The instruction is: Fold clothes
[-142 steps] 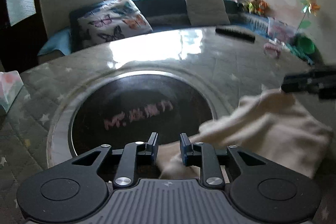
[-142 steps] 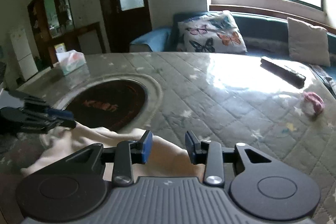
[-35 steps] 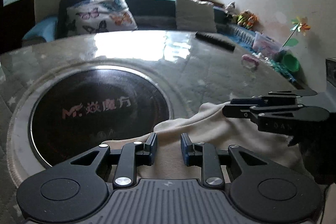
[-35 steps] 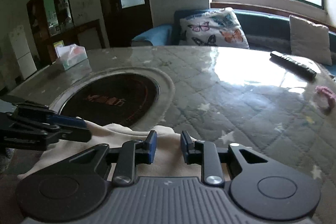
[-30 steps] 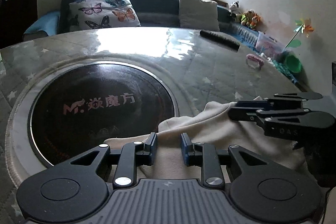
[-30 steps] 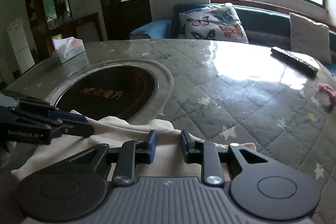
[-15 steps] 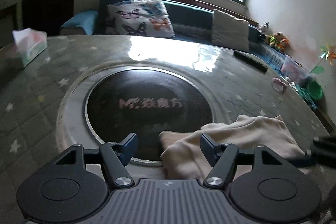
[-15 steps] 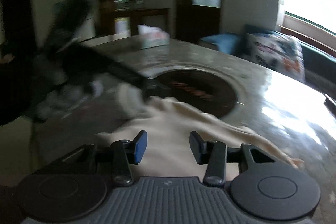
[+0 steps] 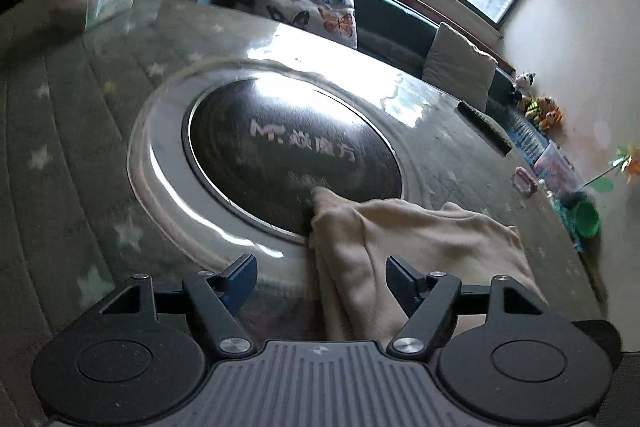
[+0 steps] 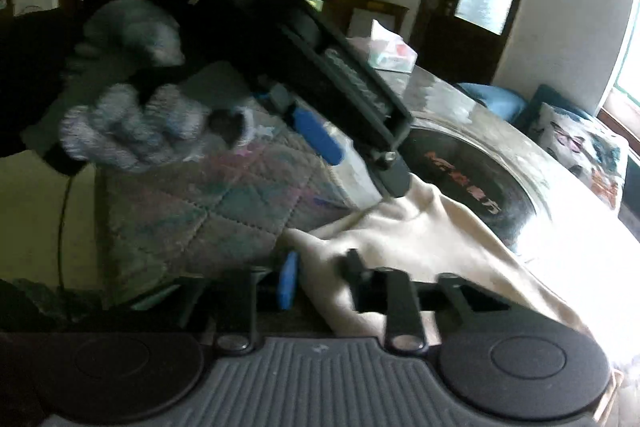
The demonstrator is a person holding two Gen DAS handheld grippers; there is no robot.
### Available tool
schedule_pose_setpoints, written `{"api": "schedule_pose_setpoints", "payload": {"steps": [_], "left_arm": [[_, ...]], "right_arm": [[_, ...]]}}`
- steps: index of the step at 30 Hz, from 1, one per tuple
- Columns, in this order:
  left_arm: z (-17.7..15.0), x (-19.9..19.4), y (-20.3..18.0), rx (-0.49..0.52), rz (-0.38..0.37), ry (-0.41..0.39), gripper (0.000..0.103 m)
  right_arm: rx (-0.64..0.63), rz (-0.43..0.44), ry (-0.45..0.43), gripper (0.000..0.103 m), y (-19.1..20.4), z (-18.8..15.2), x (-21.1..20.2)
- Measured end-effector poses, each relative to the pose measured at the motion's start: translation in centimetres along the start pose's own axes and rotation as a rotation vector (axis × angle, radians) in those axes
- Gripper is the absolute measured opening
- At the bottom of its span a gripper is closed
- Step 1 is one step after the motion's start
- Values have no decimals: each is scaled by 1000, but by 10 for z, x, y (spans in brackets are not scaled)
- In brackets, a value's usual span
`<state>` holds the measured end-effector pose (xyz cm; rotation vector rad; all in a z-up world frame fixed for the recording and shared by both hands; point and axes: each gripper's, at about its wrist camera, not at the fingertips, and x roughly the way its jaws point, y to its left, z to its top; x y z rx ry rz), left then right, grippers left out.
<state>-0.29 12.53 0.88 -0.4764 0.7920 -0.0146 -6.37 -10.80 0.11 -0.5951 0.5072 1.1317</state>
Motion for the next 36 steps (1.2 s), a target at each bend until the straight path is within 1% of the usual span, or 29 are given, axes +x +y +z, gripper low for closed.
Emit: {"api": "schedule_pose_setpoints", "payload": {"steps": [3,7,8,10,11,12,14,15,16,17,19,21,22,24,26,29,31,32,33,36], "left_arm": [[-2,0,-1,-49,-23,14,74],[-2,8,-1,-140,-71,60,73],[-2,10,0,-163,-86,73,72],[-1,15,0,-201,-110,94,72],[-1,17,0,-217,-119,102,69],[-1,19,-1,-232,-129,110,62],[0,20,0,-247,-108,112,57],[1,20,1,-257,-98,109,57],[2,18,3,-259,-90,105,57],[3,15,4,-257,-84,99,57],[5,10,6,-249,-70,86,57],[7,6,7,-243,-63,75,60],[7,5,8,-244,-64,72,60],[6,4,10,-246,-61,71,63],[5,6,11,-252,-57,78,65],[4,9,11,-263,-56,87,69],[3,10,11,-270,-58,89,70],[3,10,11,-274,-59,91,71],[3,11,11,-278,-62,92,72],[3,13,9,-296,-77,97,72]], "right_arm": [[53,10,-26,7,-7,1,-11],[135,20,-81,4,-20,3,-30],[153,23,-96,1,-23,3,-35],[179,29,-122,1,-27,3,-44],[183,29,-130,1,-27,3,-48],[187,29,-139,0,-28,3,-51],[189,37,-139,0,-28,2,-54],[183,43,-127,1,-28,1,-52],[171,46,-113,2,-27,-1,-49],[162,46,-105,8,-25,-3,-47],[144,48,-91,12,-21,-5,-44],[126,48,-83,33,-18,-6,-38],[116,51,-79,35,-16,-5,-34],[91,58,-66,35,-11,-2,-25],[59,55,-44,35,-6,-2,-15],[9,25,-9,34,1,-3,-2],[-12,2,0,23,5,-4,0],[-6,-4,-3,17,4,-4,-1],[0,-10,-6,15,4,-4,-3],[82,10,-39,12,-9,-1,-16]]}}
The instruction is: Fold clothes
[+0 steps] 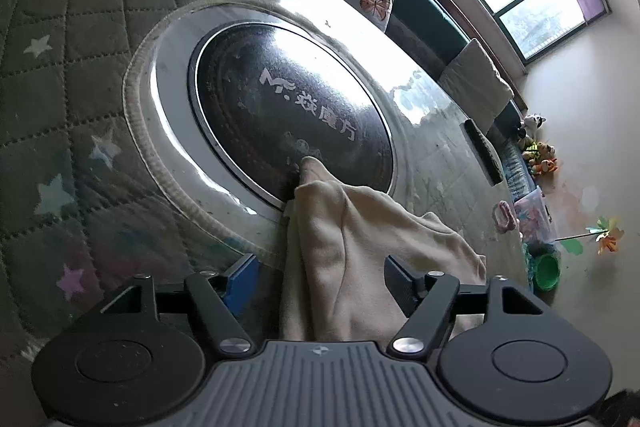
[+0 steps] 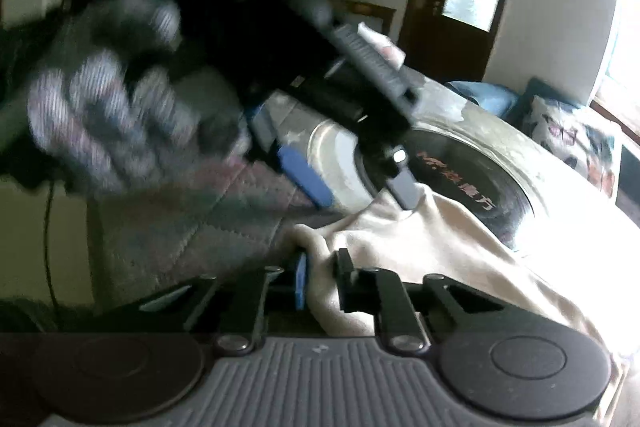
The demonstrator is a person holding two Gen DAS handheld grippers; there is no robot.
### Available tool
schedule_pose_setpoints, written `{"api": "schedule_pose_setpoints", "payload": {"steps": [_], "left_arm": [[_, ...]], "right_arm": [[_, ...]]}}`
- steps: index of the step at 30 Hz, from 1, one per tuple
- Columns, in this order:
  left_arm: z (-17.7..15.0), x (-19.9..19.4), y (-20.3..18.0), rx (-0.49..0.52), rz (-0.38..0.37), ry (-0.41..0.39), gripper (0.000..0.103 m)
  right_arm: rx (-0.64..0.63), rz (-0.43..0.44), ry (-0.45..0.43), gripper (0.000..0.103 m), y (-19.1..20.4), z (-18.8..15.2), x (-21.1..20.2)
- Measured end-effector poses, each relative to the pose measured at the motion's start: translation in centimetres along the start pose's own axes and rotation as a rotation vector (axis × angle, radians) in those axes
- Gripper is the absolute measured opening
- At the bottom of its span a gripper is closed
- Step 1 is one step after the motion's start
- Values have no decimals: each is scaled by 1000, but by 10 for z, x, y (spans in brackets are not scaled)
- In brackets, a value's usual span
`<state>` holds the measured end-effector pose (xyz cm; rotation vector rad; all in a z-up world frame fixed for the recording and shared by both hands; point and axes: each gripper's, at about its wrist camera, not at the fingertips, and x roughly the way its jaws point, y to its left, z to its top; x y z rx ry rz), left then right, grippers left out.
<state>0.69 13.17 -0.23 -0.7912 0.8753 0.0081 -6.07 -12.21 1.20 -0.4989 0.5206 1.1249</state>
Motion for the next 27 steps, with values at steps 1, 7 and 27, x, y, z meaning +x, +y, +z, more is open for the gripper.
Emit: {"api": "schedule_pose_setpoints", "payload": {"steps": [1,7,27], "left_arm": [[0,1,-1,-9,-11,4,72],[-1,20,-7,-68,-81,51,58],[-2,27,-6,-49,-44,63,20]], "right_arm": [[27,5,-15,12,-4,2,-5],[134,15,-84,12,-20,6,-27],[521,-315,-18,16,-134,-69,-52]]}}
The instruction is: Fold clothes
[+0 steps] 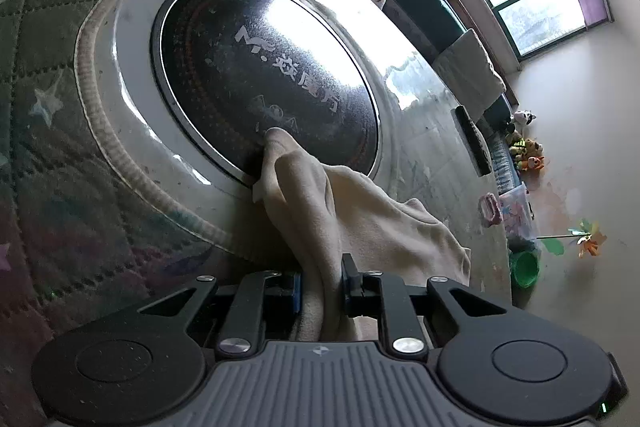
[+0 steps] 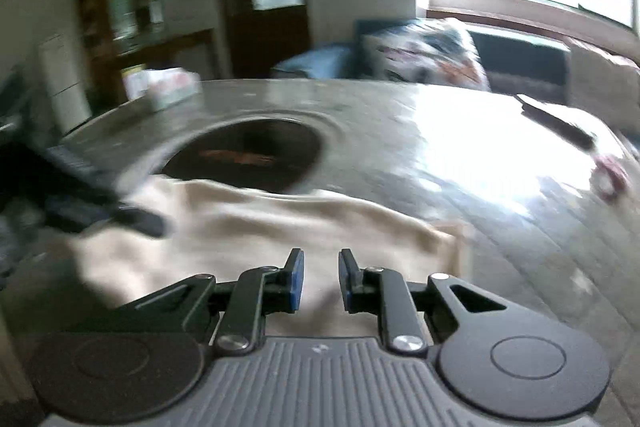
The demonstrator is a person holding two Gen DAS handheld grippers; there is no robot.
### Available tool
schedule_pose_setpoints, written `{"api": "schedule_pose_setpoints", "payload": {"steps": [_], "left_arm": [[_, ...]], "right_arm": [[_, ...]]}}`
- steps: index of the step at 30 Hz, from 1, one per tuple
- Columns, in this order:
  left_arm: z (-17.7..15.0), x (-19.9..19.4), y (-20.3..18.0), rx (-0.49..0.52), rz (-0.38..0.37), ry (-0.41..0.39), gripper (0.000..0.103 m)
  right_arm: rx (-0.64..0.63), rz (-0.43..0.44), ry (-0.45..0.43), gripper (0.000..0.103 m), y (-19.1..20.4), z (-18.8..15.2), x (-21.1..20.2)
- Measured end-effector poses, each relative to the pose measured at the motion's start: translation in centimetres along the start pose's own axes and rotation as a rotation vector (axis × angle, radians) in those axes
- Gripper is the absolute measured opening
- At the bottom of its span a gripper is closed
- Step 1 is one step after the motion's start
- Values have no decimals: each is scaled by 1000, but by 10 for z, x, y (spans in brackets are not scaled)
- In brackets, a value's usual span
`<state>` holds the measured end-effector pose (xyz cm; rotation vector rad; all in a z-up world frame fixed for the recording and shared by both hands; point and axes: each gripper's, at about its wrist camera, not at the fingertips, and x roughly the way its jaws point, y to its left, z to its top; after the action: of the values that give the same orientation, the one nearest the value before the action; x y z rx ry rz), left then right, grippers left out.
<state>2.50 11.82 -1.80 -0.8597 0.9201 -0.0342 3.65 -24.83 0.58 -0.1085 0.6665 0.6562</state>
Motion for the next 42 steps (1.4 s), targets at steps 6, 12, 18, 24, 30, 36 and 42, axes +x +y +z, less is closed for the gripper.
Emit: {"api": "schedule_pose_setpoints", "payload": {"steps": [6,12,18,24,30,36,42], "left_arm": [[0,1,-3,13,13,-1,20],[1,2,-7,34,29,-10,20],[4,1,-13,61,44,-24,20],[9,-1,-37,139,39,-49,19],[14,15,-87,279,0,-43,18],[10,64,-145,386,-59,21,17],[-3,109,-205,512,-106,69,17]], "right_arm": [[115,-79,-32,18,-38,-3,0],[227,-120,-16,38,-71,-4,12],[259,-103,-22,18,-71,-7,18],[277,-88,-68,9,-66,-4,6],[307,-148,-148,9,-83,-2,-29],[348,-286,-174,9,-124,-8,-58],[389,-426,-184,9,-166,-15,-84]]}}
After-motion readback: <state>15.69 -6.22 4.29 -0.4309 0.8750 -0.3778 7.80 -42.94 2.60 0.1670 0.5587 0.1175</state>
